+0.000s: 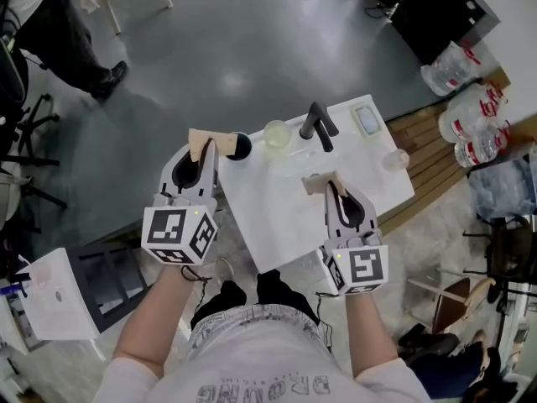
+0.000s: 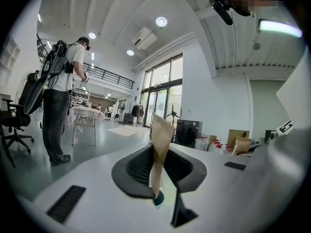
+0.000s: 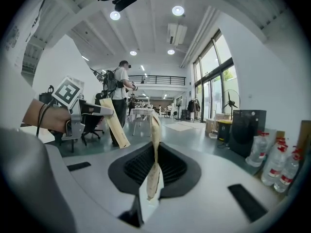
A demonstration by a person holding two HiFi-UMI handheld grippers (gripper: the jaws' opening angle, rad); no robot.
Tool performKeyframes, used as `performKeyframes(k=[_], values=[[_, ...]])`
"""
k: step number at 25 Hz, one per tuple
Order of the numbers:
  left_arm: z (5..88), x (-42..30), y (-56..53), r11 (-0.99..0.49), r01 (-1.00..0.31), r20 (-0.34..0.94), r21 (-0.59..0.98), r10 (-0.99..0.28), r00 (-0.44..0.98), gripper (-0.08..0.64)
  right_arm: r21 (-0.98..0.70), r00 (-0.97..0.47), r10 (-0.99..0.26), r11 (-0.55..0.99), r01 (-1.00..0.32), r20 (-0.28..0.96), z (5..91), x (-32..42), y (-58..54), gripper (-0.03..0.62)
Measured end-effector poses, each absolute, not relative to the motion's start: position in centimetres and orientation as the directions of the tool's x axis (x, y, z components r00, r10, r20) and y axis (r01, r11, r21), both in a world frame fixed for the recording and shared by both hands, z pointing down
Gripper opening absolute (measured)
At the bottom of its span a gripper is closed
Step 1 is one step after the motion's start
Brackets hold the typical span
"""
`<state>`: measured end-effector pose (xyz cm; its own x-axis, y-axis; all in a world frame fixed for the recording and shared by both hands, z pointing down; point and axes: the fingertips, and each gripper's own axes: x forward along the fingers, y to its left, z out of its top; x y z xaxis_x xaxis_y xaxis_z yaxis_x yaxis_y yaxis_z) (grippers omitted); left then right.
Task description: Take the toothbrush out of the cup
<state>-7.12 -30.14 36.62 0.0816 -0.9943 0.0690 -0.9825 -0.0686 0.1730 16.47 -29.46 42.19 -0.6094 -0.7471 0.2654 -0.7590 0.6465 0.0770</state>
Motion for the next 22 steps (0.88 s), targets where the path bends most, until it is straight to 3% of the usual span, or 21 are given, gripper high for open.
performKeyframes(k=[22], values=[[32.2, -8.0, -21.1, -0.21, -0.973, 0.004, 0.094, -0.978, 0.211, 0.061, 0.111, -0.571, -0.794, 0.599, -0.793, 0.209, 38.3, 14.0, -22.8, 0.031]])
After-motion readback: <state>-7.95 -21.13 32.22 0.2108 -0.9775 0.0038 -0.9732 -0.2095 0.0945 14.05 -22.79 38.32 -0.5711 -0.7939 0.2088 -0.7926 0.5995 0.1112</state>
